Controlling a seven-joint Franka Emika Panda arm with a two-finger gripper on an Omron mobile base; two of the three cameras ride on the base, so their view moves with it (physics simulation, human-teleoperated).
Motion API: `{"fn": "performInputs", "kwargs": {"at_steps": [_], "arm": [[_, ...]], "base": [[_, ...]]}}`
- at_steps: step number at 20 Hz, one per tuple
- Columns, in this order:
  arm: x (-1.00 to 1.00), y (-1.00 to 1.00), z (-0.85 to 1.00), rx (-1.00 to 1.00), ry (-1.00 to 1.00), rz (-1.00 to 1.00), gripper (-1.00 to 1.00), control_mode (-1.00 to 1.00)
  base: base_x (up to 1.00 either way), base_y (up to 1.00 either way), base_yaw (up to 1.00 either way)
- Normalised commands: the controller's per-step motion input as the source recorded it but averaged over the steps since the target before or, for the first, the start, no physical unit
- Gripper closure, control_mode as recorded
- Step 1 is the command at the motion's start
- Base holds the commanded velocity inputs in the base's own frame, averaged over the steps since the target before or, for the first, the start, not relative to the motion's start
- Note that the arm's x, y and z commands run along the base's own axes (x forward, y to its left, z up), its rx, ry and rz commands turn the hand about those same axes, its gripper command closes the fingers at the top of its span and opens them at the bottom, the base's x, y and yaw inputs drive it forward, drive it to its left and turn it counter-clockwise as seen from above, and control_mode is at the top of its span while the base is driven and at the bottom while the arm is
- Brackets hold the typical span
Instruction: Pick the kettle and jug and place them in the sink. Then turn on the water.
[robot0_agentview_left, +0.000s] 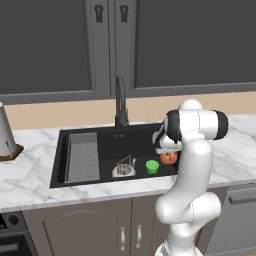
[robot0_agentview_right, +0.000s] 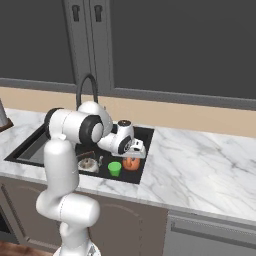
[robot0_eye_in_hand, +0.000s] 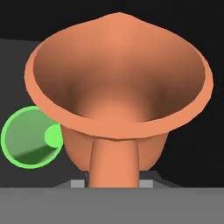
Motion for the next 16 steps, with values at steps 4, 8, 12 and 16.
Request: {"fn": "performInputs", "kwargs": {"at_steps": [4, 8, 12, 16], "arm": [[0.22, 0.08, -0.46, 0.0, 0.0, 0.0, 1.0, -1.0], [0.0, 0.3, -0.13, 0.0, 0.0, 0.0, 1.0, -1.0], [0.0, 0.43, 0.0, -0.01, 0.0, 0.0, 1.0, -1.0], [0.15, 0.32, -0.07, -0.02, 0.0, 0.0, 1.0, -1.0]], "base": [[0.0, 0.0, 0.0], [0.0, 0.0, 0.0], [0.0, 0.0, 0.0], [0.0, 0.0, 0.0]]}}
